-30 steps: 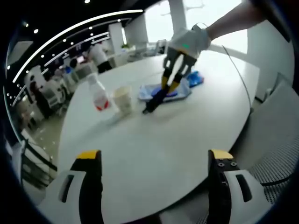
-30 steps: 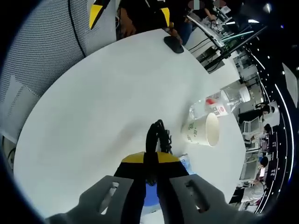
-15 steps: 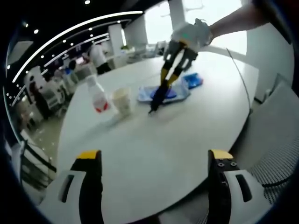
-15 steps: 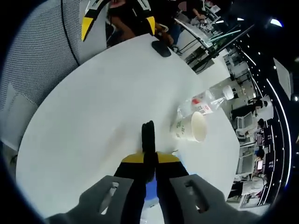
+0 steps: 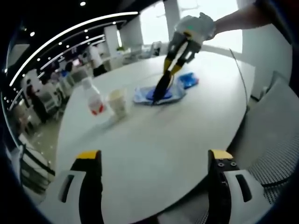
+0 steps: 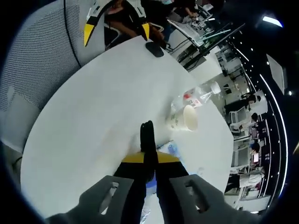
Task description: Arrange the tabletop items into an orderly group along one side of the table until the central work area is clear of visible clutter.
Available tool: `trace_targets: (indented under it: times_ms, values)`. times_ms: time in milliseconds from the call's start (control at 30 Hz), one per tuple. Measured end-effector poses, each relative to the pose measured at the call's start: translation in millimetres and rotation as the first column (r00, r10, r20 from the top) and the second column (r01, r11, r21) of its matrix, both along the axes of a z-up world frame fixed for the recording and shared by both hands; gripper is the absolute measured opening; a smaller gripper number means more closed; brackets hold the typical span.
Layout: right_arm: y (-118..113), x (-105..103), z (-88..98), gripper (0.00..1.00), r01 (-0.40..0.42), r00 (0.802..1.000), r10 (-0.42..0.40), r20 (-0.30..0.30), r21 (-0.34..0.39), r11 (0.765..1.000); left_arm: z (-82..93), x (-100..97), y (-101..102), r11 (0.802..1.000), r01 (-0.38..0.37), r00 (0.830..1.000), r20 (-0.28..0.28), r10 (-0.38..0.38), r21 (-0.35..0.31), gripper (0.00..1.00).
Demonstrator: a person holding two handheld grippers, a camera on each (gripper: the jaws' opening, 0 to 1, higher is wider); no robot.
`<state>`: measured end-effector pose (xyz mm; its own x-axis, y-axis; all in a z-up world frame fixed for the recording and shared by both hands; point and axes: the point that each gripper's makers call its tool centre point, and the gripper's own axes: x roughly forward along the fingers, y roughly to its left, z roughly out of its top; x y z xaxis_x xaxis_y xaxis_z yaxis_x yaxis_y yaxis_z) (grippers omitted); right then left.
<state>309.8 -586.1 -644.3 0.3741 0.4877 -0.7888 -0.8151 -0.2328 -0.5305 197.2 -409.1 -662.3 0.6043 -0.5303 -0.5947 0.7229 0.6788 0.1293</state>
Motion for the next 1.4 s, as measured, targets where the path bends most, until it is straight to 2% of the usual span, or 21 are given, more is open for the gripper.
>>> trace_targets:
  times_ms: [100,233,633,1000,1400]
  values:
    - [-7.5,-2.4,3.1,0.05,0.019,1.0,-0.019,0.007,-0.001,1.0,-2.2,1.2,3.0,1.0,-0.011,1.0,0.0,0.011,0.021,0.91]
    - [-18.3,-5.6,5.9,0.05,0.047,0.999,-0.047,0.014,-0.003,0.999,-0.4,0.7,1.6,1.0,-0.011,1.0,0.0,0.011,0.004,0.91]
    - [-61.6,-16.6,15.1,0.05,0.16,0.987,-0.159,0.039,-0.019,0.987,-1.2,-4.9,-5.7,0.999,0.038,0.999,-0.004,-0.038,0.001,0.91]
    - [-106.0,-29.8,10.1,0.05,0.259,0.965,-0.258,0.039,-0.046,0.965,-1.6,-6.7,-10.8,0.998,0.06,0.998,-0.007,-0.06,-0.008,0.92]
    - [-127.8,-35.0,0.0,0.05,0.31,0.951,-0.309,0.027,-0.068,0.948,-2.9,-7.2,-11.4,0.998,0.061,0.998,-0.019,-0.061,-0.016,0.91]
